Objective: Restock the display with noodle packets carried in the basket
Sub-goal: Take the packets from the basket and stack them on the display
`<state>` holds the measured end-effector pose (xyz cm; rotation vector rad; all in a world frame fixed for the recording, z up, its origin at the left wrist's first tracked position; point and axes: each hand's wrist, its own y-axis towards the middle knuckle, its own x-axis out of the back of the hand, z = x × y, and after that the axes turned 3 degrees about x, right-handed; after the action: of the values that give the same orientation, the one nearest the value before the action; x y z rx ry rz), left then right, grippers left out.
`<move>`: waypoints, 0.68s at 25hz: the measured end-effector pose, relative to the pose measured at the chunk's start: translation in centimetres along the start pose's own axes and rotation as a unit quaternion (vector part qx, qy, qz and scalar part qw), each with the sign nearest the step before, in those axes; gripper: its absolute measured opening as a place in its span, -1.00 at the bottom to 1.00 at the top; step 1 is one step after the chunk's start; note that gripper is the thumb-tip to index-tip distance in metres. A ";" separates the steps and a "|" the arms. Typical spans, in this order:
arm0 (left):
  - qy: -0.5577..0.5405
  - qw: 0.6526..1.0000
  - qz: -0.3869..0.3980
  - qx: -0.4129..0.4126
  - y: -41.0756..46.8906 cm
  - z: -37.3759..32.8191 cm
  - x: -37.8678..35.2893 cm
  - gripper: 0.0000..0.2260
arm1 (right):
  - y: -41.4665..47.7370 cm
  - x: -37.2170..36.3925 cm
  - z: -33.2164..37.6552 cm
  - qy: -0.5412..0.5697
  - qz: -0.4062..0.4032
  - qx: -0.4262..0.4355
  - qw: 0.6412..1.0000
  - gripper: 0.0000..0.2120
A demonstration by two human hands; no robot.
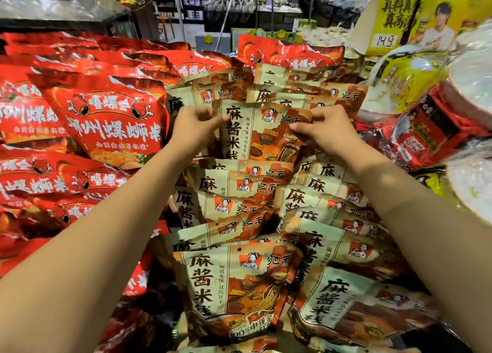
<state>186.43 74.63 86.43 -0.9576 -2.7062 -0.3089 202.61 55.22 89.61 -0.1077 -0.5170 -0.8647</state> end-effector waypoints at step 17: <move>0.042 0.994 -0.098 0.020 -1.5 -0.2 1.5 -0.73 | 1.0 -1.7 1.5 -0.098 -0.029 0.035 0.994 -0.81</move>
<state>184.39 74.29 86.87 -0.6536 -2.7215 -0.3230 201.92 57.47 90.21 -0.1138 -0.7362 -0.8960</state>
